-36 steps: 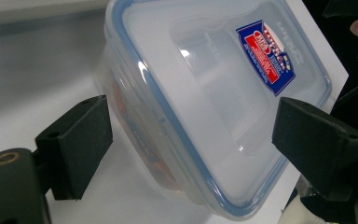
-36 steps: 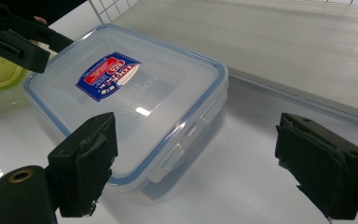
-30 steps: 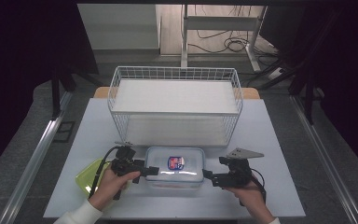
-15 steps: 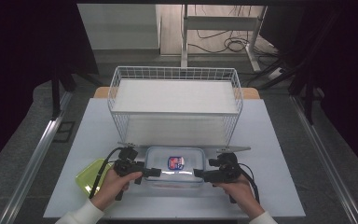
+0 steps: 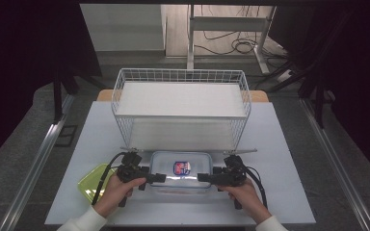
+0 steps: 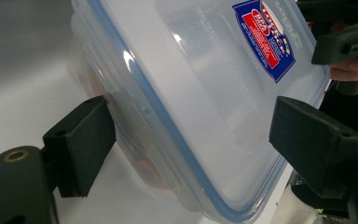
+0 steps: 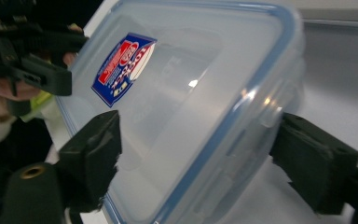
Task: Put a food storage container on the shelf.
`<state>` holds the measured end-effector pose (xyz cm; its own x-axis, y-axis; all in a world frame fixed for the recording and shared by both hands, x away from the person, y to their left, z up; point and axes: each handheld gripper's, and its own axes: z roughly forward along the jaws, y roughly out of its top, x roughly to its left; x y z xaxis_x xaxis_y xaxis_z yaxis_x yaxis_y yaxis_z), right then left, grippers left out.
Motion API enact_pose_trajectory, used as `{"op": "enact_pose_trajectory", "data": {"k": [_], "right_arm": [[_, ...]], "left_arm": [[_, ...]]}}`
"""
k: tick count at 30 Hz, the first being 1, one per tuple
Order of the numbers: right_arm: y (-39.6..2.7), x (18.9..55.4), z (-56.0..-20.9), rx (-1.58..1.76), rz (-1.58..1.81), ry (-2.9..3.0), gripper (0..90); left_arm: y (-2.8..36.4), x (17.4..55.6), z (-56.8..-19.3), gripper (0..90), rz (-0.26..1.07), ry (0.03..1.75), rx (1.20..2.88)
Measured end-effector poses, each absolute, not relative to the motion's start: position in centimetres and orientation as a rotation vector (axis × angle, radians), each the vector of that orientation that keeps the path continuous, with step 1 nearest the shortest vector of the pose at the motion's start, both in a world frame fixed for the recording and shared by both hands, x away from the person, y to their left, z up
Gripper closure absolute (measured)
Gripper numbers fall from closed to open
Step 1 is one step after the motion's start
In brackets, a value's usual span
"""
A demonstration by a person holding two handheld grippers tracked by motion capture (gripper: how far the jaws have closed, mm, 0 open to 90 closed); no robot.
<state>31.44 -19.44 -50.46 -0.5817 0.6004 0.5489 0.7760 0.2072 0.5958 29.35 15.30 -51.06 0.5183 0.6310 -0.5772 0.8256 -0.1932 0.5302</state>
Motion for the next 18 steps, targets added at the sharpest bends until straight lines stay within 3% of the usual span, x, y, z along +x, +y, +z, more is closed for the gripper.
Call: {"op": "enact_pose_trajectory", "data": {"k": [18], "right_arm": [[-20.3, 30.1, -49.5, -1.304, -1.379, -2.296, 35.0]], "left_arm": [[16.3, 27.8, -50.4, 31.3, -0.223, 1.159, 1.869]]}}
